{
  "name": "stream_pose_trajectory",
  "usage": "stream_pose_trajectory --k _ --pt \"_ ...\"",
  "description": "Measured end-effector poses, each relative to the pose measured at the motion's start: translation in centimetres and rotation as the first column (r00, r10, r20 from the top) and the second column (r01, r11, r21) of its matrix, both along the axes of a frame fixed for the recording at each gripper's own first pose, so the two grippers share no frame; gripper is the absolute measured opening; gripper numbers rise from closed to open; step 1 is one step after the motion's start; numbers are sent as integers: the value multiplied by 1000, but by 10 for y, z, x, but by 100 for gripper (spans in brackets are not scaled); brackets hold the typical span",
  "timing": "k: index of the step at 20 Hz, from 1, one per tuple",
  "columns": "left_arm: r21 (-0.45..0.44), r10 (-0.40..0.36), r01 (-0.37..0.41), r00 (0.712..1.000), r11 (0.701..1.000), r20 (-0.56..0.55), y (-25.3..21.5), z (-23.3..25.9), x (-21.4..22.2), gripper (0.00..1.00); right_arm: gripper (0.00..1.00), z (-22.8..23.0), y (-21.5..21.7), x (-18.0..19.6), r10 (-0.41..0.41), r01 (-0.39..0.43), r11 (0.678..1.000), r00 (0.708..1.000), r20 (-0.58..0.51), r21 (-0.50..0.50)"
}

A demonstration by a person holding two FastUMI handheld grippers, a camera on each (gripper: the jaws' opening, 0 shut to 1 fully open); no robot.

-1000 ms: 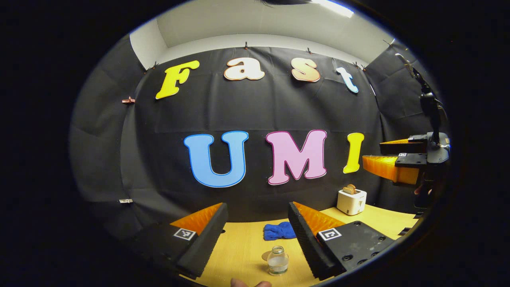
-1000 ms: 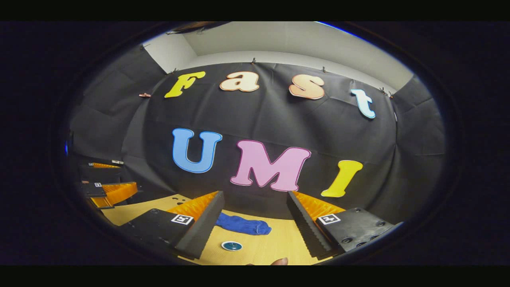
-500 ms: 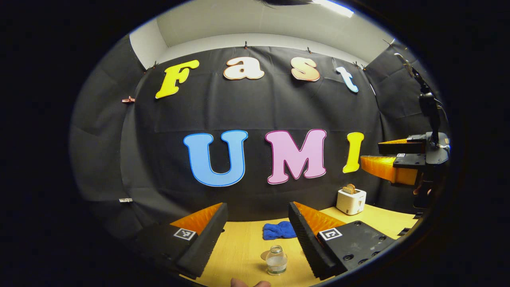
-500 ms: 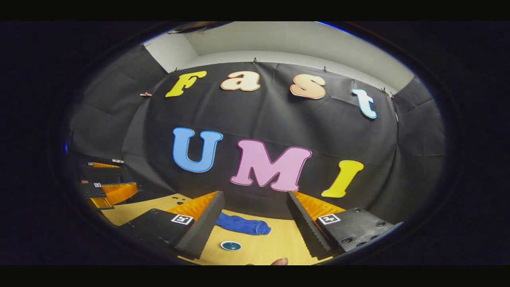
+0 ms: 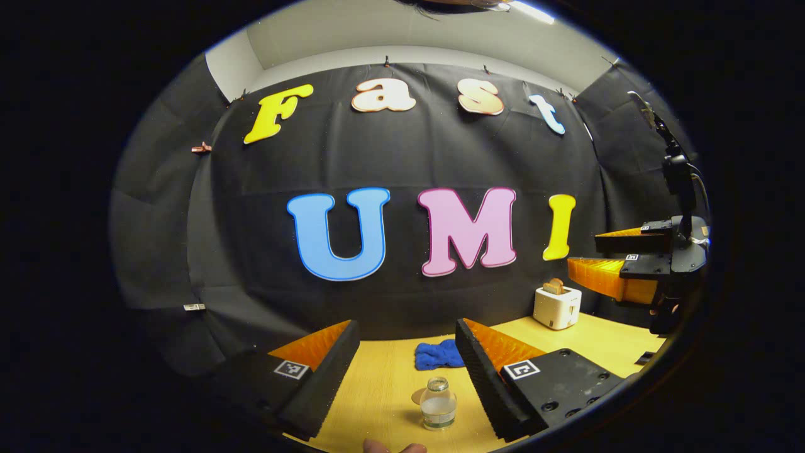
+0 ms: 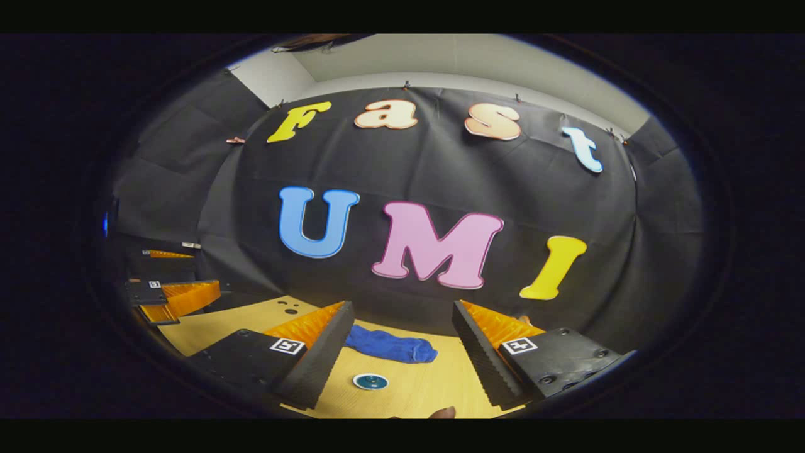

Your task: Open the teacup lid with one hand, grasp the water bottle and pour water into the teacup with the other hand; after pouring, place the water bottle on the coaster and then close the teacup lid.

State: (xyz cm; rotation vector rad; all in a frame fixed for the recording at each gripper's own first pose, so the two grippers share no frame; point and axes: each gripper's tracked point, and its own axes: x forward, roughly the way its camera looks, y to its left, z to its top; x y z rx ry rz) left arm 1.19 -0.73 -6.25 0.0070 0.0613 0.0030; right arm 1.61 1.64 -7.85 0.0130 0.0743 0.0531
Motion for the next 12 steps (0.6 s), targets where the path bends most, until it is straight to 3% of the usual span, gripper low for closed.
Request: stream_pose_trajectory --k 12 --pt "-26 0 -2 996 1000 -86 -31 -180 15 96 96 -222 39 41 62 -57 997 991 -116 49"
